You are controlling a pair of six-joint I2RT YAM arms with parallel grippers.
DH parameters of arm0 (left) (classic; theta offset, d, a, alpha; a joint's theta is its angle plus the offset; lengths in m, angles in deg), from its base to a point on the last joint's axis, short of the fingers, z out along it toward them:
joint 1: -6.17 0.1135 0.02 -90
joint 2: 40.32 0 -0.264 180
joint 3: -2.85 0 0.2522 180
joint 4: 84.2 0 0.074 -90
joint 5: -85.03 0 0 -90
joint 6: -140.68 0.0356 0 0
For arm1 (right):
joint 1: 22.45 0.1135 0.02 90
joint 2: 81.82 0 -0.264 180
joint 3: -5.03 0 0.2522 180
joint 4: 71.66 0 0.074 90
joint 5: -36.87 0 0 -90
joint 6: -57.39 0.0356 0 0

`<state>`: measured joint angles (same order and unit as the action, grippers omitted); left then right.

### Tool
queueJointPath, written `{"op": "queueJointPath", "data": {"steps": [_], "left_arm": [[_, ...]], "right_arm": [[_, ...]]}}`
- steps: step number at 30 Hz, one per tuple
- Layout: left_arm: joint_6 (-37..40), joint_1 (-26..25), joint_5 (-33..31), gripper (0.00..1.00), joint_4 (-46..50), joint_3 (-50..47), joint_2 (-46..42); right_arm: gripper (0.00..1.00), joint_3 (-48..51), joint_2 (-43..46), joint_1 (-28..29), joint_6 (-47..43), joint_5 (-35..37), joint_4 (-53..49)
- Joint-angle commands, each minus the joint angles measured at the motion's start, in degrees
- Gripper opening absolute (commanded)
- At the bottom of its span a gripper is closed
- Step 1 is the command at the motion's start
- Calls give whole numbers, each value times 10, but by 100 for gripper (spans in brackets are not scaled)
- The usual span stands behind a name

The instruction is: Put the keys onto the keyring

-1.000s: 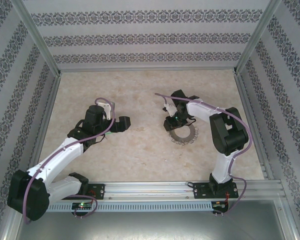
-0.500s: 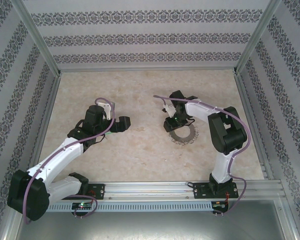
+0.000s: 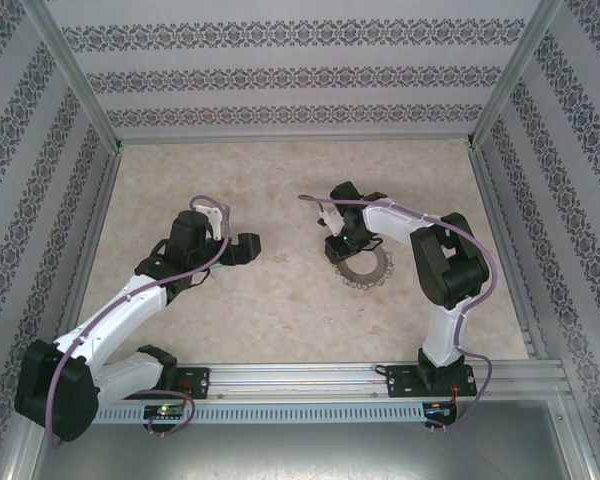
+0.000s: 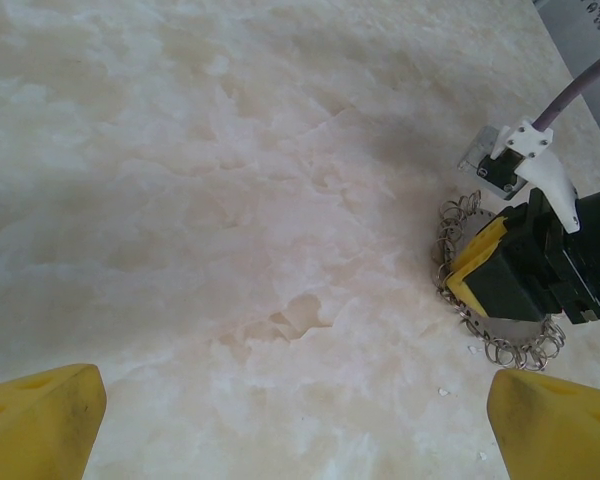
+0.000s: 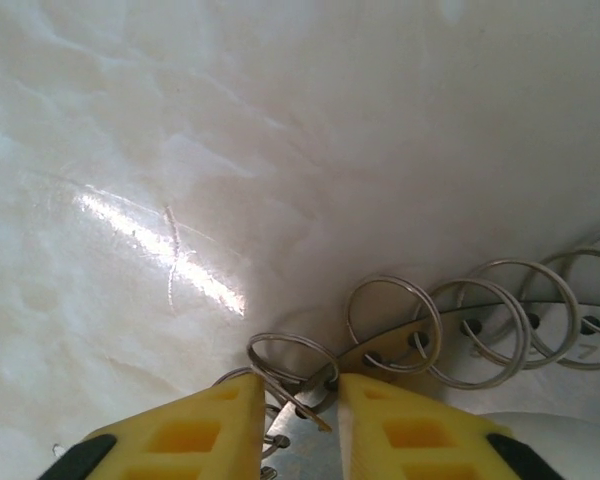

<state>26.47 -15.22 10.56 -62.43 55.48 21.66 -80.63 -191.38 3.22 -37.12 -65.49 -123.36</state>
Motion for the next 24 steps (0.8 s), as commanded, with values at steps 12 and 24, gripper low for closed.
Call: {"op": "queueJointPath", "data": {"steps": [12, 24], "left_arm": [[17, -3, -8, 98, 18, 9, -8], [19, -3, -10, 98, 23, 0, -25]], "right_arm": [[10, 38, 58, 6, 2, 9, 0], [0, 52, 80, 7, -12, -45, 25]]}}
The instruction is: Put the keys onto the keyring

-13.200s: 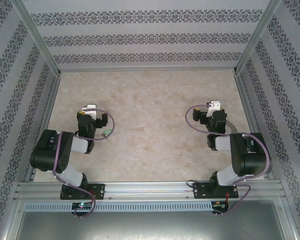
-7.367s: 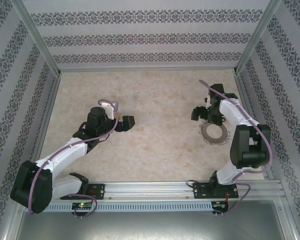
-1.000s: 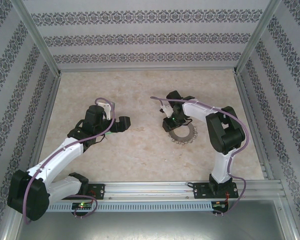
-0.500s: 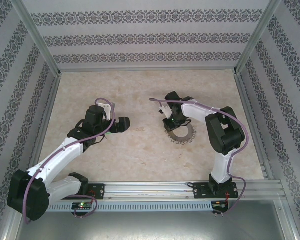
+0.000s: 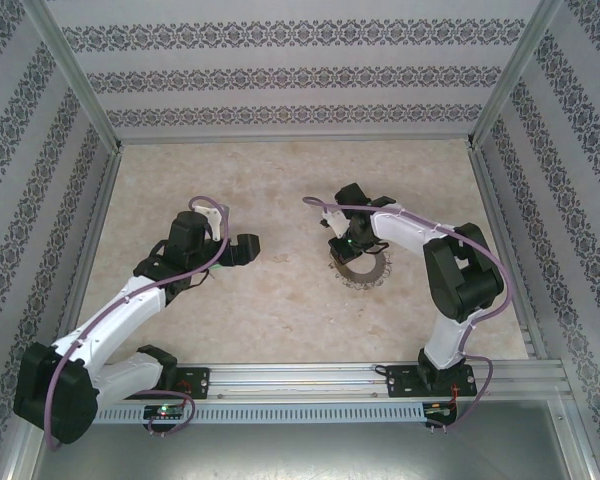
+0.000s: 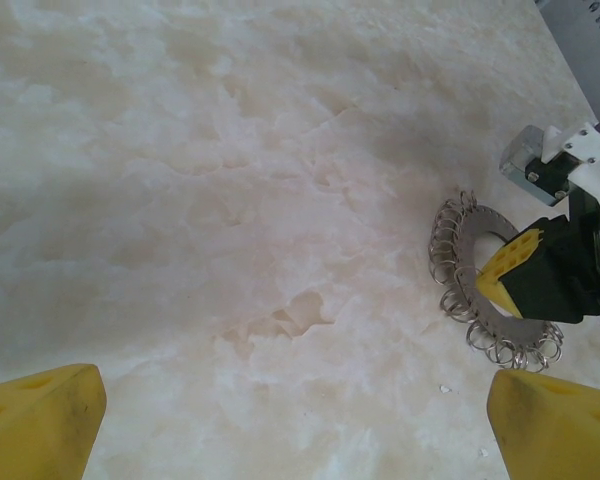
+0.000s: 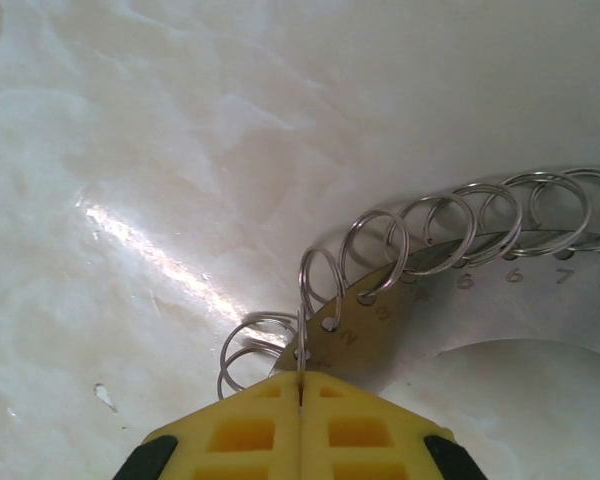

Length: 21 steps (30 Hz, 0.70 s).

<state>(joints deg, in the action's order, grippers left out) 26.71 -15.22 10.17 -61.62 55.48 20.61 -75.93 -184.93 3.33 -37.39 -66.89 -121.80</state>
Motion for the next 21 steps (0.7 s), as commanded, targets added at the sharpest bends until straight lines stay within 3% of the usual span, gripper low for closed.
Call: {"op": "queueJointPath", "data": {"steps": [1, 6, 10, 12, 15, 21], "left_arm": [[17, -2, -6, 98, 15, 1, -16], [22, -3, 15, 98, 11, 0, -23], [17, -3, 76, 95, -41, -15, -51], [11, -3, 134, 87, -92, -29, -72], [-19, -4, 224, 85, -187, -51, -101], [-43, -20, 293, 65, -284, -72, -152]], "right_arm": [[0, 7, 21, 6, -11, -41, 14], [0, 40, 95, 18, -31, -98, 66], [0, 92, 197, 41, -44, -179, 150], [0, 118, 245, 53, -51, -214, 196], [0, 146, 305, 67, -64, -271, 251], [0, 157, 360, 92, -36, -364, 347]]}}
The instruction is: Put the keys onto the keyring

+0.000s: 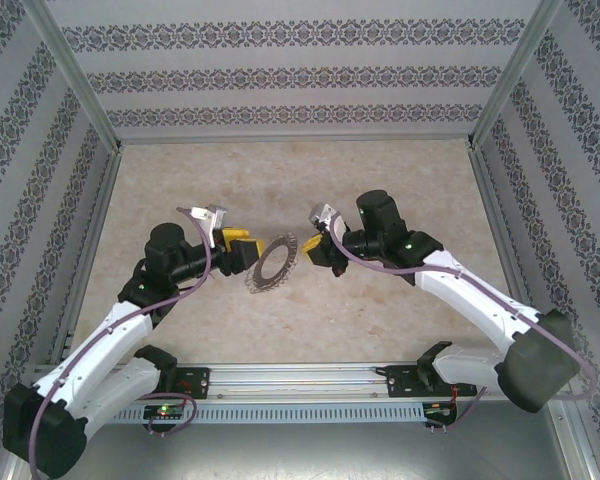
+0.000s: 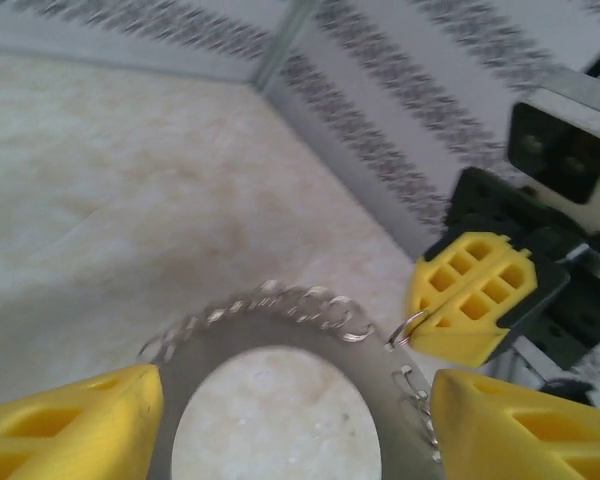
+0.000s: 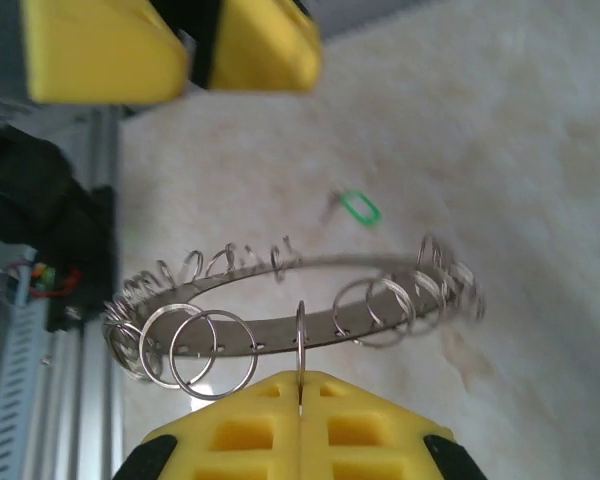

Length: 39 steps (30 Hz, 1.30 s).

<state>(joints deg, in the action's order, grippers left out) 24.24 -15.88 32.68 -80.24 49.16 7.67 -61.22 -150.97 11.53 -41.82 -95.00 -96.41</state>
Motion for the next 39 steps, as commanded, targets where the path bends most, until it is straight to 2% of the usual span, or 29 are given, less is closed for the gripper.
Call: {"op": "queueJointPath", "data": {"steps": [1, 6, 14, 18, 23, 25, 31, 39], "left_arm": [[-17, -20, 73, 61, -104, -9, -28], [21, -67, 84, 47, -86, 1, -55], [70, -105, 77, 39, -74, 11, -53], [86, -116, 79, 30, -65, 22, -46], [128, -133, 72, 32, -18, 40, -50], [155, -140, 55, 34, 16, 50, -56], [251, -168, -21, 32, 134, 95, -64], [383, -243, -161, 35, 297, 174, -29]], "right_arm": [[0, 11, 24, 13, 15, -89, 107], [0, 11, 38, 43, 33, -114, 155], [0, 22, 56, 61, 38, -123, 174], [0, 23, 61, 65, 35, -121, 166], [0, 20, 64, 68, 27, -116, 153], [0, 16, 65, 69, 16, -111, 139], [0, 7, 73, 71, -17, -90, 100], [0, -1, 94, 76, -49, -65, 62]]}}
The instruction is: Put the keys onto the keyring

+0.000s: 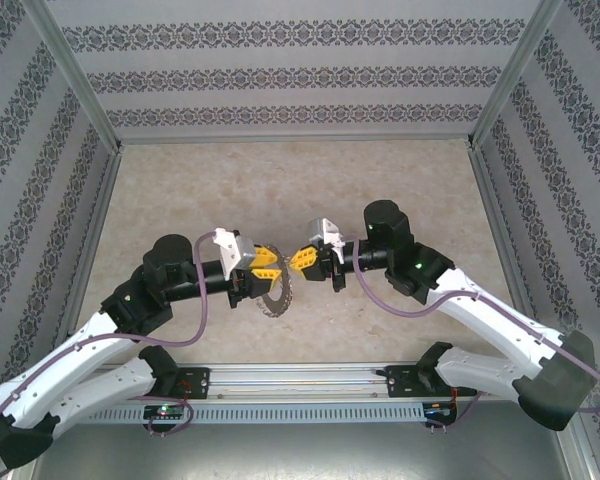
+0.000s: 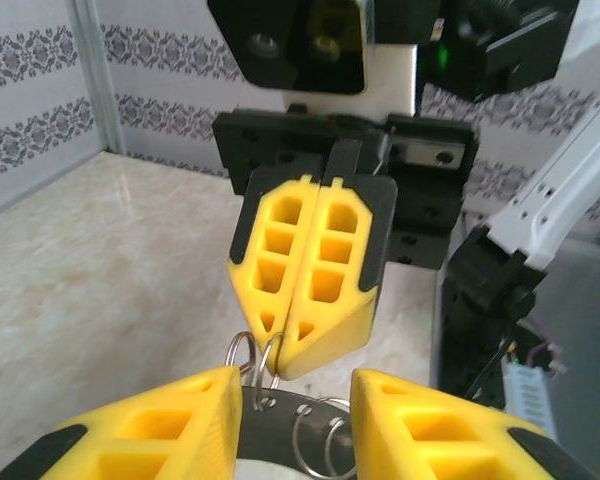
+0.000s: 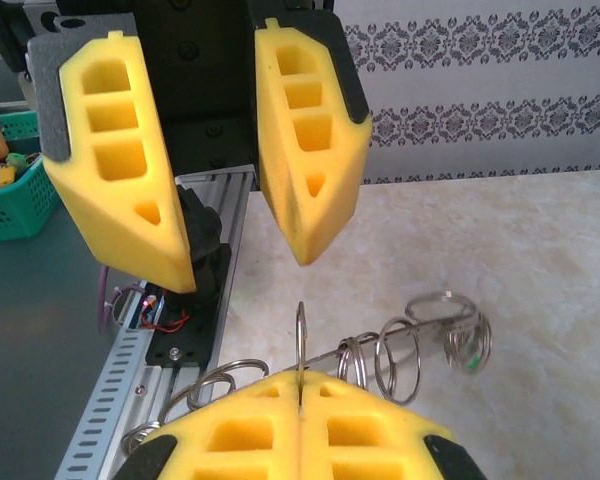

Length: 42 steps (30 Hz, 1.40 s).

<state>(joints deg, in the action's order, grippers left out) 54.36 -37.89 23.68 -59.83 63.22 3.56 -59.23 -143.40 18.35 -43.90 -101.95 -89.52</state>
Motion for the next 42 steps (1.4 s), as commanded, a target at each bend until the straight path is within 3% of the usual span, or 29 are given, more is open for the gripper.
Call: {"op": "queueJointPath", "data": {"steps": [1, 10, 27, 29, 33, 38, 39, 42], "left_arm": [[94, -31, -83, 35, 109, 43, 20], [143, -55, -118, 35, 166, 96, 58], [146, -73, -86, 25, 183, 117, 111], [145, -74, -84, 21, 178, 115, 111], [137, -74, -75, 0, 159, 107, 104], [120, -73, -61, 0, 116, 83, 81], [114, -73, -60, 0, 102, 75, 75], [98, -73, -59, 0, 67, 50, 55]], "right_arm": [[0, -21, 20, 10, -34, 9, -12], [0, -25, 32, 28, -90, 51, -73], [0, -28, 39, 44, -103, 74, -84], [0, -28, 40, 46, -106, 76, -85], [0, -28, 40, 49, -109, 80, -90], [0, -20, 49, 49, -104, 86, -86], [0, -16, 53, 49, -101, 90, -83], [14, 5, 71, 50, -79, 99, -61]]}}
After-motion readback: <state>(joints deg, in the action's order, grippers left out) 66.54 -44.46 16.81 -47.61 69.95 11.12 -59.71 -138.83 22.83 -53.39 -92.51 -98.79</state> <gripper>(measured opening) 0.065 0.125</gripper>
